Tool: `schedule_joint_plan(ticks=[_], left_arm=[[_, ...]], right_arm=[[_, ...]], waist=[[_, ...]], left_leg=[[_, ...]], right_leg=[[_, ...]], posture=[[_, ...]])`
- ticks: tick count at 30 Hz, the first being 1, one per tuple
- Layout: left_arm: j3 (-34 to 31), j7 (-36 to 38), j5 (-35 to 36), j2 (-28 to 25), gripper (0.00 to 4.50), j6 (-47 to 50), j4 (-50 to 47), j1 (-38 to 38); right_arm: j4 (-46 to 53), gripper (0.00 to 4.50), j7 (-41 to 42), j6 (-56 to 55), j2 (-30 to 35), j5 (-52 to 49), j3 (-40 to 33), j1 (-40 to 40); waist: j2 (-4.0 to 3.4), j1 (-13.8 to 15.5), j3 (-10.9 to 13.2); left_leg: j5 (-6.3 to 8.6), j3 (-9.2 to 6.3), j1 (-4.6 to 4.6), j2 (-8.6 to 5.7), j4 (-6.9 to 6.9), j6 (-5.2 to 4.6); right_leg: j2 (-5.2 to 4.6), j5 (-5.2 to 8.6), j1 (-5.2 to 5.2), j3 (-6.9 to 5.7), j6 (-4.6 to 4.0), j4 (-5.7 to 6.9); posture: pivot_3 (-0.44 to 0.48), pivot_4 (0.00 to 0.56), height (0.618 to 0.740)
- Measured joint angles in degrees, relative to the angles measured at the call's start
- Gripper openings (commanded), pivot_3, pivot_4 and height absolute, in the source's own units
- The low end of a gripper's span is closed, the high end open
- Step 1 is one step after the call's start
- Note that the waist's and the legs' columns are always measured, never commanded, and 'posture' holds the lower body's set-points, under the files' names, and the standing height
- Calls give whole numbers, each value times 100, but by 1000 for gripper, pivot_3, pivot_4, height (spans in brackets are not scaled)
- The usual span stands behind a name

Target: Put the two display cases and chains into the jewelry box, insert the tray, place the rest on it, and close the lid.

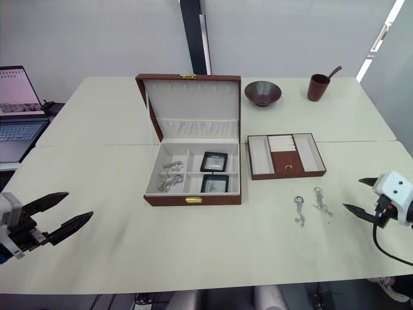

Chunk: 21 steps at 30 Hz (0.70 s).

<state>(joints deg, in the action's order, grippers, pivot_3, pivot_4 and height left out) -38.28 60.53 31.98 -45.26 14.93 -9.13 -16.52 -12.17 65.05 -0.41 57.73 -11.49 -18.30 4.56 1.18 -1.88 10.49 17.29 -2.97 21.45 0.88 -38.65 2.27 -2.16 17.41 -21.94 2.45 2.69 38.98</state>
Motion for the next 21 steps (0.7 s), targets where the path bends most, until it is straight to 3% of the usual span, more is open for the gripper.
schedule_joint_plan(ticks=[8, 12, 21], left_arm=[[887, 277, 519, -493, 4500, 600, -1119, 734], [1318, 306, 783, -657, 4500, 970, -1470, 1202], [1678, 125, 1315, -715, 4500, 1585, -1847, 1909]], right_arm=[[-528, 4470, 495, -107, 20, 562, 1482, 1950], [-1265, 3556, 711, -318, -55, 963, 2110, 2718], [-2464, 3556, 509, -725, -688, 1765, 2896, 3594]], waist=[[-8, 1, 4], [-9, 7, 5], [-11, -10, 6]], left_leg=[[-1, -2, 4, -1, -2, 1], [-1, -4, 22, -3, -7, 1], [-2, -1, 23, -8, -10, 3]], right_leg=[[0, 0, -3, -1, 0, -2], [-2, -1, -17, -3, 0, -1], [1, -1, -22, -1, 0, 5]], posture=[[0, 150, 740], [0, 150, 740], [0, 150, 740]])
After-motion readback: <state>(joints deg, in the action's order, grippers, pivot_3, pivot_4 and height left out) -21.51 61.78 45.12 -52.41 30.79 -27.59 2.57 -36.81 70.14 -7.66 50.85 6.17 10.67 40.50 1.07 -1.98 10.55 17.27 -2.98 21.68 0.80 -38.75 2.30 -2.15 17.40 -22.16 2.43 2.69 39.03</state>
